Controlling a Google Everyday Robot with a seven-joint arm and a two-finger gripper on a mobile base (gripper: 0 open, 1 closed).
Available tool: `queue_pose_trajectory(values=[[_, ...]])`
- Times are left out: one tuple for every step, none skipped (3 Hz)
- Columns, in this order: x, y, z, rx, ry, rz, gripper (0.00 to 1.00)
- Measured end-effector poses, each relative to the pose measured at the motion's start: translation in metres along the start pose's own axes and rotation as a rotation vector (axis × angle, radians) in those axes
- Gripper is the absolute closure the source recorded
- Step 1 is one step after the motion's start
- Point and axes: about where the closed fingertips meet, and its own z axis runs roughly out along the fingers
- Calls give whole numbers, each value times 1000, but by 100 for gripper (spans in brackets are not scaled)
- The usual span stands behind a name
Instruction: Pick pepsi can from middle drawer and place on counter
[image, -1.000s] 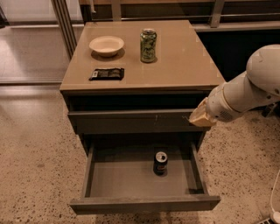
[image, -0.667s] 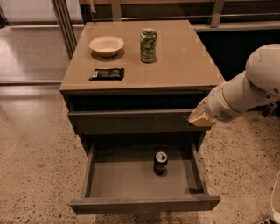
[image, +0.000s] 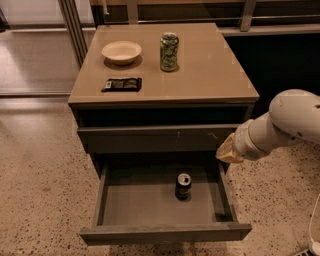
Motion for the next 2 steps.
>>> queue_pose_trajectory(values=[[32,12,66,-9,-34,22,100],[58,23,125,-14,-92,63,100]])
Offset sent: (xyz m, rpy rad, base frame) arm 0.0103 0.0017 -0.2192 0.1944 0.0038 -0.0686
